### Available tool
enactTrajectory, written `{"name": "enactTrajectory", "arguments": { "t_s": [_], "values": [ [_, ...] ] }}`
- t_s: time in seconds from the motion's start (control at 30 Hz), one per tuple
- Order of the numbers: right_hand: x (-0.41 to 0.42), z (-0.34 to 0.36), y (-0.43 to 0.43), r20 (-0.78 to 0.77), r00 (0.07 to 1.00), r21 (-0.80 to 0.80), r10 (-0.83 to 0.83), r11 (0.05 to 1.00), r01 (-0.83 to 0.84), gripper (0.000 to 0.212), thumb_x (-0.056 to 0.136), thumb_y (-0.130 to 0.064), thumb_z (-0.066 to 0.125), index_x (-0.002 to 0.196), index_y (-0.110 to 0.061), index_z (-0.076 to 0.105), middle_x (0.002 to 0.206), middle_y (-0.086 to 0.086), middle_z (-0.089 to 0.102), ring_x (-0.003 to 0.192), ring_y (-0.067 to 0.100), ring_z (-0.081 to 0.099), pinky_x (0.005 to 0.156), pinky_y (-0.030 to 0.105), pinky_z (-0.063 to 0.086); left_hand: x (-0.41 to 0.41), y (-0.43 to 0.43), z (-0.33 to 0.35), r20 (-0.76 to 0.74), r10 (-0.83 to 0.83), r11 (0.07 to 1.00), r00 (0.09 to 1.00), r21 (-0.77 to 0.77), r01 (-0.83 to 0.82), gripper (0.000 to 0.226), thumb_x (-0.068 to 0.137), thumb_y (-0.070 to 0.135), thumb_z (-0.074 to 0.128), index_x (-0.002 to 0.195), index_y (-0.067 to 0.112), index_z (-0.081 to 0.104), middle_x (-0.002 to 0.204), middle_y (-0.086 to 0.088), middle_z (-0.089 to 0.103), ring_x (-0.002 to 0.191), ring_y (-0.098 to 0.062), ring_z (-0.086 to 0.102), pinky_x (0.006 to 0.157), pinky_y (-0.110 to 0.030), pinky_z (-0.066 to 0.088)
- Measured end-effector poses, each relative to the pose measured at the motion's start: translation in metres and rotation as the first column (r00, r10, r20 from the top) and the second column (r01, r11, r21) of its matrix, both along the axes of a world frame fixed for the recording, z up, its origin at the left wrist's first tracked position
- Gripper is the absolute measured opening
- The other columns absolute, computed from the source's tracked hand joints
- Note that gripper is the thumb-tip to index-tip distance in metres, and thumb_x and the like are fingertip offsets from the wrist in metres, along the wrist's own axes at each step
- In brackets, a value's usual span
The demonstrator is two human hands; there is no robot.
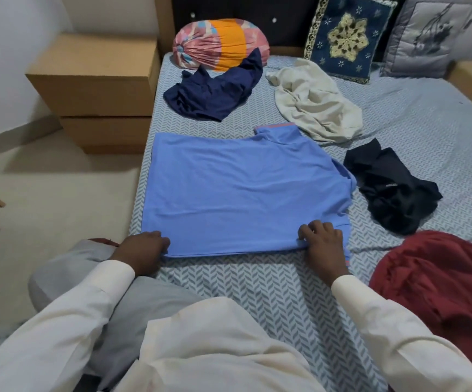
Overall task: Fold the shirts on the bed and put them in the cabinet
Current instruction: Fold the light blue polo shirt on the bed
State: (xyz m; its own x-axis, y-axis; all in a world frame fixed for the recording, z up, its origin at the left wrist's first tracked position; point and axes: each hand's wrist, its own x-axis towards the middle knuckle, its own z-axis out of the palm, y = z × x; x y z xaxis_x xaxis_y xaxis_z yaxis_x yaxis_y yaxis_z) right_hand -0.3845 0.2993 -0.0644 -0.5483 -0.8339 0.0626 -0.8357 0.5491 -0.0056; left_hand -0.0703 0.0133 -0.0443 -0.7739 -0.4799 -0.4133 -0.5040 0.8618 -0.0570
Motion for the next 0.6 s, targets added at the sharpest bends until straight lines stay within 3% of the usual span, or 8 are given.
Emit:
{"name": "enactTrajectory", "arguments": {
  "t_s": [0.07, 0.17, 0.3, 0.37, 0.43, 0.5, 0.6],
  "values": [
    [-0.009, 0.005, 0.002, 0.026, 1.000, 0.100, 0.012, 0.995, -0.015, 0.024, 0.066, -0.011, 0.057, 0.086, -0.024, 0.055, 0.078, -0.003, 0.052, 0.077, 0.029, 0.056, 0.063, 0.034, 0.023, -0.002, -0.003, 0.001, 0.023, 0.051, 0.998, 0.998, 0.023, -0.052, 0.021, 0.086, 0.028, 0.056, 0.107, 0.027, 0.060, 0.113, 0.002, 0.055, 0.107, -0.018, 0.057, 0.083, -0.028, 0.047],
    [-0.012, 0.013, -0.002, 0.106, 0.994, 0.331, 0.015, 0.942, -0.049, 0.017, 0.084, -0.030, 0.056, 0.102, -0.030, 0.055, 0.096, -0.002, 0.056, 0.095, 0.026, 0.057, 0.070, 0.036, 0.027, -0.002, -0.012, 0.002, 0.042, 0.098, 0.989, 0.994, 0.111, -0.102, 0.014, 0.082, 0.030, 0.062, 0.095, 0.027, 0.065, 0.107, 0.005, 0.060, 0.104, -0.016, 0.058, 0.082, -0.026, 0.047],
    [-0.016, 0.015, -0.015, 0.185, 0.972, 0.337, 0.145, 0.920, -0.202, 0.019, 0.084, -0.031, 0.058, 0.102, -0.034, 0.058, 0.101, -0.004, 0.060, 0.097, 0.021, 0.058, 0.072, 0.032, 0.032, -0.002, -0.024, 0.005, 0.027, 0.162, 0.955, 0.986, 0.246, -0.164, 0.009, 0.079, 0.029, 0.069, 0.074, 0.029, 0.060, 0.084, 0.011, 0.061, 0.086, -0.012, 0.060, 0.070, -0.021, 0.046],
    [-0.026, 0.018, -0.021, 0.326, 0.940, 0.312, 0.104, 0.927, -0.211, 0.009, 0.082, -0.034, 0.059, 0.090, -0.036, 0.061, 0.096, -0.005, 0.064, 0.092, 0.020, 0.062, 0.069, 0.030, 0.043, -0.002, -0.034, 0.010, 0.012, 0.231, 0.912, 0.973, 0.347, -0.221, 0.012, 0.080, 0.024, 0.070, 0.072, 0.027, 0.061, 0.078, 0.011, 0.062, 0.078, -0.010, 0.058, 0.062, -0.014, 0.042],
    [-0.041, 0.026, -0.032, 0.468, 0.884, 0.211, 0.007, 0.970, -0.119, 0.004, 0.077, -0.033, 0.060, 0.078, -0.037, 0.059, 0.084, -0.009, 0.065, 0.082, 0.018, 0.063, 0.068, 0.034, 0.053, -0.002, -0.052, 0.014, -0.013, 0.343, 0.837, 0.939, 0.457, -0.300, 0.013, 0.080, 0.016, 0.069, 0.071, 0.024, 0.065, 0.074, 0.009, 0.065, 0.071, -0.010, 0.058, 0.060, -0.016, 0.044],
    [-0.058, 0.037, -0.049, 0.549, 0.834, 0.084, -0.046, 0.996, -0.001, 0.006, 0.076, -0.028, 0.063, 0.078, -0.034, 0.061, 0.076, -0.011, 0.067, 0.074, 0.017, 0.064, 0.070, 0.038, 0.055, -0.005, -0.065, 0.022, -0.081, 0.517, 0.695, 0.852, 0.621, -0.363, 0.019, 0.082, 0.006, 0.069, 0.069, 0.020, 0.067, 0.065, 0.005, 0.062, 0.062, -0.013, 0.052, 0.056, -0.022, 0.043],
    [-0.083, 0.047, -0.078, 0.567, 0.821, -0.004, -0.069, 0.996, 0.086, 0.008, 0.080, -0.023, 0.064, 0.076, -0.030, 0.063, 0.076, -0.007, 0.069, 0.074, 0.018, 0.065, 0.071, 0.040, 0.053, -0.021, -0.074, 0.029, -0.151, 0.760, 0.511, 0.632, 0.740, -0.438, 0.013, 0.090, 0.005, 0.063, 0.078, 0.010, 0.063, 0.066, -0.002, 0.054, 0.057, -0.012, 0.043, 0.043, -0.017, 0.035]
  ]
}}
